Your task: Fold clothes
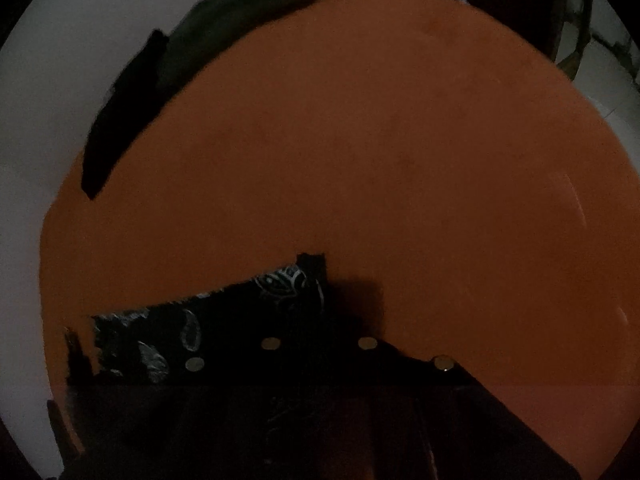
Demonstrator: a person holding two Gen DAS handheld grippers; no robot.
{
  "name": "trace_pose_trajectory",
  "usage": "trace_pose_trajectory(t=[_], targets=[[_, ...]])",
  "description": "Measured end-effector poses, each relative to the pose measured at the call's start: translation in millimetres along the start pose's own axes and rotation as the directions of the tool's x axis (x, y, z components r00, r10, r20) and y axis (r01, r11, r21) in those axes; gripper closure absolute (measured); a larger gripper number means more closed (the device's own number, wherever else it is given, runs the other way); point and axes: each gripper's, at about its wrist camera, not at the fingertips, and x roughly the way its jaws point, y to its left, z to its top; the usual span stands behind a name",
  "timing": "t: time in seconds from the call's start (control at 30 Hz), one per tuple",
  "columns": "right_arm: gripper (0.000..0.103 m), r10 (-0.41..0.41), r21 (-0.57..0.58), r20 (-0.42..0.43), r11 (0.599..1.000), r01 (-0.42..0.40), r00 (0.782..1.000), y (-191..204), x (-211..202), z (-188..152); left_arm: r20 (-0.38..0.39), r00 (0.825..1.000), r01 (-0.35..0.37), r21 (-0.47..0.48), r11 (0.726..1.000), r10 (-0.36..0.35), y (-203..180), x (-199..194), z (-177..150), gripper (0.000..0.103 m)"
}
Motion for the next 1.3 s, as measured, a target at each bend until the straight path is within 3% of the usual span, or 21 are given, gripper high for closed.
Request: trace_pose_trajectory(t=[0.03, 0.07, 0.1, 0.17, 0.23, 0.3, 0.33, 0.47, 0.57, 0.7, 0.8, 0.9, 1.1, 1.17, 1.23, 1.3], targets=[[0.084, 0.017, -0.066, 0.066, 0.998, -0.013, 0.998, 12, -13, 2, -0.002, 1.000, -0.002, 0.005, 1.000, 0.002, 1, -1, 0, 0.063], [0.071, 0.038, -0.133, 0.131, 0.991, -0.021, 0.991, 23, -26, 5, -0.004, 1.000, -0.008, 0.014, 1.000, 0.009, 2, -2, -1, 0.063], [0.068, 0.083, -0.216, 0.158, 0.975, -0.047, 0.984, 40, -34, 6, -0.005, 1.000, -0.015, 0.023, 1.000, 0.015, 2, -3, -1, 0.063], [0.068, 0.219, -0.413, 0.056, 0.893, -0.177, 0.974, 88, -29, 4, -0.008, 0.999, -0.036, 0.041, 0.999, 0.037, 5, -5, -3, 0.063], [0.068, 0.284, -0.541, -0.145, 0.779, -0.316, 0.948, 139, -7, -5, -0.006, 0.999, -0.045, 0.041, 0.998, 0.045, 10, -9, -5, 0.063], [0.068, 0.250, -0.636, -0.301, 0.667, -0.389, 0.920, 186, 20, -21, 0.000, 0.999, -0.041, 0.019, 0.999, 0.041, 16, -13, -7, 0.063], [0.068, 0.212, -0.662, -0.329, 0.643, -0.385, 0.920, 202, 34, -26, 0.003, 0.999, -0.038, 0.008, 0.999, 0.038, 20, -15, -9, 0.063], [0.068, 0.080, -0.692, -0.393, 0.630, -0.352, 0.916, 240, 82, -34, 0.002, 1.000, -0.020, -0.053, 0.998, 0.021, 37, -22, -13, 0.063], [0.103, 0.108, -0.703, -0.351, 0.626, -0.337, 0.930, 244, 91, -24, -0.003, 1.000, -0.011, -0.081, 0.997, 0.011, 45, -25, -13, 0.063], [0.103, 0.210, -0.717, -0.255, 0.614, -0.330, 0.944, 243, 73, -10, -0.013, 1.000, -0.025, -0.060, 0.998, 0.024, 49, -32, -14, 0.063], [0.103, 0.283, -0.712, -0.142, 0.637, -0.297, 0.948, 246, 53, 1, -0.013, 0.998, -0.054, -0.028, 0.998, 0.054, 49, -36, -12, 0.063], [0.103, 0.303, -0.687, -0.060, 0.678, -0.260, 0.951, 261, 54, 7, -0.001, 0.998, -0.067, -0.024, 0.997, 0.067, 51, -40, -11, 0.063], [0.103, 0.182, -0.718, -0.054, 0.676, -0.165, 0.982, 286, 86, 1, -0.013, 1.000, -0.029, -0.092, 0.995, 0.028, 61, -36, -14, 0.063], [0.103, 0.152, -0.709, -0.094, 0.684, -0.173, 0.984, 287, 87, 1, -0.012, 1.000, -0.015, -0.095, 0.995, 0.014, 60, -39, -17, 0.063], [0.089, 0.179, -0.669, -0.160, 0.703, -0.240, 0.971, 279, 76, 3, -0.010, 1.000, -0.015, -0.076, 0.997, 0.015, 58, -44, -19, 0.063], [0.035, 0.191, -0.657, -0.209, 0.699, -0.282, 0.959, 270, 64, -2, -0.008, 1.000, -0.029, -0.056, 0.998, 0.029, 58, -50, -19, 0.063]])
